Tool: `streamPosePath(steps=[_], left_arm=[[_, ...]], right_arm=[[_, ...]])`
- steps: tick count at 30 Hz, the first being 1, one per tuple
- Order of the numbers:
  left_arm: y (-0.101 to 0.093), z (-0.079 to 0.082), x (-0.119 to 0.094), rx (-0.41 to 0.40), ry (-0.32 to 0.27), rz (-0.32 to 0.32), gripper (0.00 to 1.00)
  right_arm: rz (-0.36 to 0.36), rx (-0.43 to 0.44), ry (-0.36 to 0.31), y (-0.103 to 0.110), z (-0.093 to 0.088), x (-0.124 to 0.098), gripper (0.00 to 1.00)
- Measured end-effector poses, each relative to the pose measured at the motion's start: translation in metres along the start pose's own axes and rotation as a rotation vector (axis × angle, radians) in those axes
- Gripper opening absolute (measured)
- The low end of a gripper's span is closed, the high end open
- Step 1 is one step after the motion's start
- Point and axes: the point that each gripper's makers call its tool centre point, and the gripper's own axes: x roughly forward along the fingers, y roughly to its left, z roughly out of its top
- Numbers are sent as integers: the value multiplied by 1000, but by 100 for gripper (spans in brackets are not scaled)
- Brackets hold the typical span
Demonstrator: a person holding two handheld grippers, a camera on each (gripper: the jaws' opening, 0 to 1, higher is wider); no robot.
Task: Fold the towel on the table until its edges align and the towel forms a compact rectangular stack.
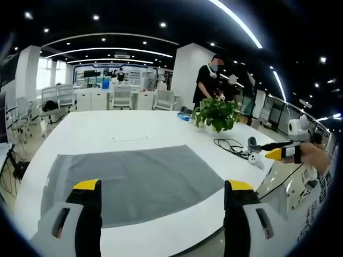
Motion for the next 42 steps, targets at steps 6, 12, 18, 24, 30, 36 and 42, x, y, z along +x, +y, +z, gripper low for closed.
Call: streamPosePath(steps=[6, 12, 18, 24, 30, 36, 42], left_arm=[[-1, 1, 2, 10, 4, -6, 98], [-2, -1, 3, 12, 8, -8, 98], [-4, -1, 7, 38, 24, -11, 98], [-8, 5, 9, 41, 9, -24, 98], [-9, 1, 13, 42, 22, -28, 98], [-18, 0, 21, 64, 40, -59, 98], [-33, 7, 36, 165, 58, -109, 97]], right_arm=[[-15, -5, -3, -5, 3, -3, 84], [-14, -28, -1, -4, 5, -2, 83], [-17, -56, -6, -15, 18, -1, 83], [-34, -68, -24, -25, 28, -3, 82], [-32, -73, -24, -29, 29, -2, 81], [-17, -88, -2, -31, 26, 6, 81], [-9, -127, 3, -36, 36, 14, 80]])
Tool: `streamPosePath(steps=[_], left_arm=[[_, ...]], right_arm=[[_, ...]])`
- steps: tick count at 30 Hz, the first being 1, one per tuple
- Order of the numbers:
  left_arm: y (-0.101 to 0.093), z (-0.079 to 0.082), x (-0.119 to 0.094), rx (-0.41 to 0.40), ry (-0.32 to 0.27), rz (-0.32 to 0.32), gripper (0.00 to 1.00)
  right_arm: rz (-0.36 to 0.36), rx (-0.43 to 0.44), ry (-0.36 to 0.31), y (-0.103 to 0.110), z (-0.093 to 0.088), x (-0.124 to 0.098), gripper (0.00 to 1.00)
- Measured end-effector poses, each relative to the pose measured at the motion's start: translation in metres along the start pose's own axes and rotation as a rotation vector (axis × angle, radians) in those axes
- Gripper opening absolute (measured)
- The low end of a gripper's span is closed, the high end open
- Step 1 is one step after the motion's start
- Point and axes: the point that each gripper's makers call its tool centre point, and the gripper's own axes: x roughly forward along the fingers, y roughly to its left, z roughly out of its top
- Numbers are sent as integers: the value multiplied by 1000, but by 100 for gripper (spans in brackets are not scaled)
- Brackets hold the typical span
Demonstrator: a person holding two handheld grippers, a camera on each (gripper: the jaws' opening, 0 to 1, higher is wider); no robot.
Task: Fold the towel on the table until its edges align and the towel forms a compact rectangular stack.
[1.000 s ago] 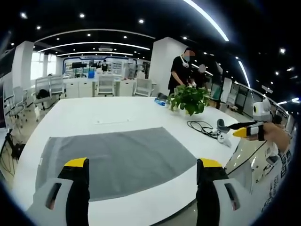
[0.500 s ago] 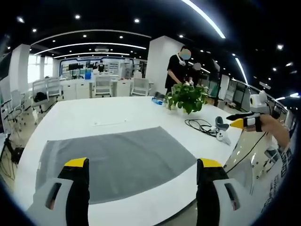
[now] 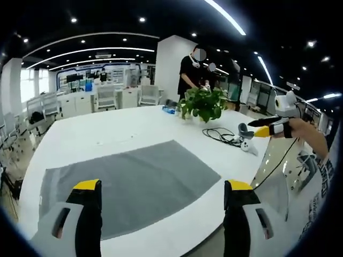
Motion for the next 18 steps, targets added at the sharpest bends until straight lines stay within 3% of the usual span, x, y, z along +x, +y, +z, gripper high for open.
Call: streamPosePath(steps=[3, 10, 12, 13, 18], left_arm=[[-16, 7, 10, 80, -3, -48, 96], [-53, 5, 39, 158, 29, -166, 95], [-68, 2, 46, 179, 37, -210, 94], [-82, -2, 49, 200, 39, -264, 93], [-117, -19, 62, 292, 84, -373, 91]], right_arm=[[-4, -6, -5, -4, 5, 2, 79], [-16, 1, -25, -16, 17, 11, 78], [-10, 2, -31, -18, 20, 15, 78], [-3, 11, -43, -19, 22, 17, 78], [4, 58, -66, -26, 27, 26, 76]])
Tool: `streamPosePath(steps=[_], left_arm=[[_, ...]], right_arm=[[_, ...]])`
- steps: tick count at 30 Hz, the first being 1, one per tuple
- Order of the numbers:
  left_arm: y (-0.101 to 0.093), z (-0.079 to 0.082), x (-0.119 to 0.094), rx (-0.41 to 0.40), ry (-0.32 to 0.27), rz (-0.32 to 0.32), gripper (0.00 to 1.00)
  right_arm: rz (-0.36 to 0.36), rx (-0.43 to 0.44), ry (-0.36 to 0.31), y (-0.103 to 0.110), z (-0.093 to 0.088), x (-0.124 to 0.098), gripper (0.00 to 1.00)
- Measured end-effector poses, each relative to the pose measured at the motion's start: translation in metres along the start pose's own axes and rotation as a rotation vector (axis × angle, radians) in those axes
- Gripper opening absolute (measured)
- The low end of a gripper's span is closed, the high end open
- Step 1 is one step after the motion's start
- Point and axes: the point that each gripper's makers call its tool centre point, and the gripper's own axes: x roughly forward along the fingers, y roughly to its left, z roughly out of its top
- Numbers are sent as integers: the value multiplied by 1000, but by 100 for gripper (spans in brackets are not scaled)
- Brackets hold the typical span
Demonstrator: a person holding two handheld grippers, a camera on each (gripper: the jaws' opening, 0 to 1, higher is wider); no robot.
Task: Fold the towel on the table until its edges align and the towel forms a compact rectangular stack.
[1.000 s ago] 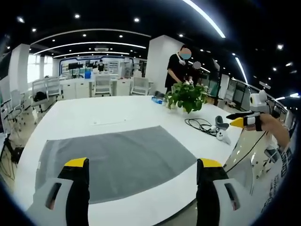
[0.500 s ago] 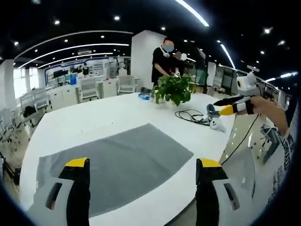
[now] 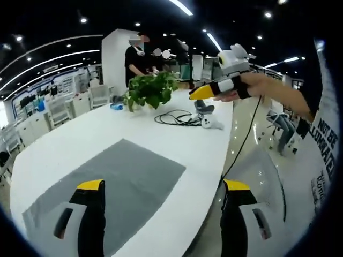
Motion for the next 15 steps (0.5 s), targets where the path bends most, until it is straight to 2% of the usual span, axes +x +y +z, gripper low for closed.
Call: streamPosePath(steps=[6, 11, 15], left_arm=[[-17, 7, 33, 101, 6, -83, 89], [-20, 16, 56, 173, -20, -105, 86], [-20, 15, 75, 222, -7, -112, 82]], right_arm=[[-4, 2, 5, -9, 3, 15, 74], [1, 3, 13, -14, 4, 31, 73], [4, 8, 23, -17, 2, 47, 72]])
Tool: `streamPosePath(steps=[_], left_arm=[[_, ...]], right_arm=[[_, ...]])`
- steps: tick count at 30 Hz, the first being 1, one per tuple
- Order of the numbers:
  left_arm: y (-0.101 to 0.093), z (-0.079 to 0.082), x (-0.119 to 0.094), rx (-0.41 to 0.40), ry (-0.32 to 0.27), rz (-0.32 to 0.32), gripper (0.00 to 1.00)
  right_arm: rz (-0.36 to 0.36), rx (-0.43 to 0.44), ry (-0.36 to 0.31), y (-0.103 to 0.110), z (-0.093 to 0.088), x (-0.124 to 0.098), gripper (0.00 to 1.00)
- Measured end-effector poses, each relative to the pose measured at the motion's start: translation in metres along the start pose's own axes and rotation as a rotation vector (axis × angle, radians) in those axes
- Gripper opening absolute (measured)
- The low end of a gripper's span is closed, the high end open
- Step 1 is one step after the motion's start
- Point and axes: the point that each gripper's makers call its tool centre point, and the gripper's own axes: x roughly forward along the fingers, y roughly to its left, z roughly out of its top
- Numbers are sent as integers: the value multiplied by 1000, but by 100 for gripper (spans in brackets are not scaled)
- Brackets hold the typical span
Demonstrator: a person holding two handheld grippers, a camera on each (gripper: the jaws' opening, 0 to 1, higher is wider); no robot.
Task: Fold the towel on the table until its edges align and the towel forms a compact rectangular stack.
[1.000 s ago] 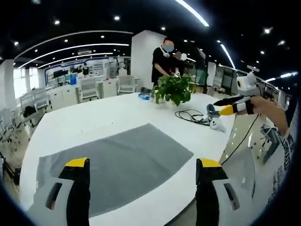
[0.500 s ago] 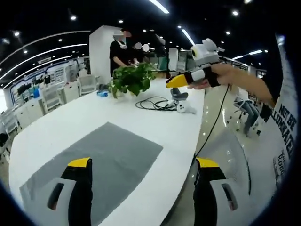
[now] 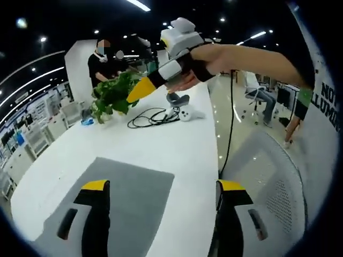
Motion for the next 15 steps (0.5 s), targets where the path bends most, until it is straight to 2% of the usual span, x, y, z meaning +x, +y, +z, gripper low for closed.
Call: streamPosePath(steps=[3, 8, 10, 15], left_arm=[[0, -1, 10, 11, 7, -11, 80], [3, 0, 27, 9, -17, -3, 71], [4, -3, 33, 7, -13, 1, 69], [0, -14, 51, 8, 15, -33, 61]], right_arm=[[6, 1, 11, -2, -2, 12, 71], [21, 1, 22, -3, -1, 33, 69], [3, 34, 40, -7, -2, 42, 70], [-17, 20, 10, -17, 11, 59, 65]])
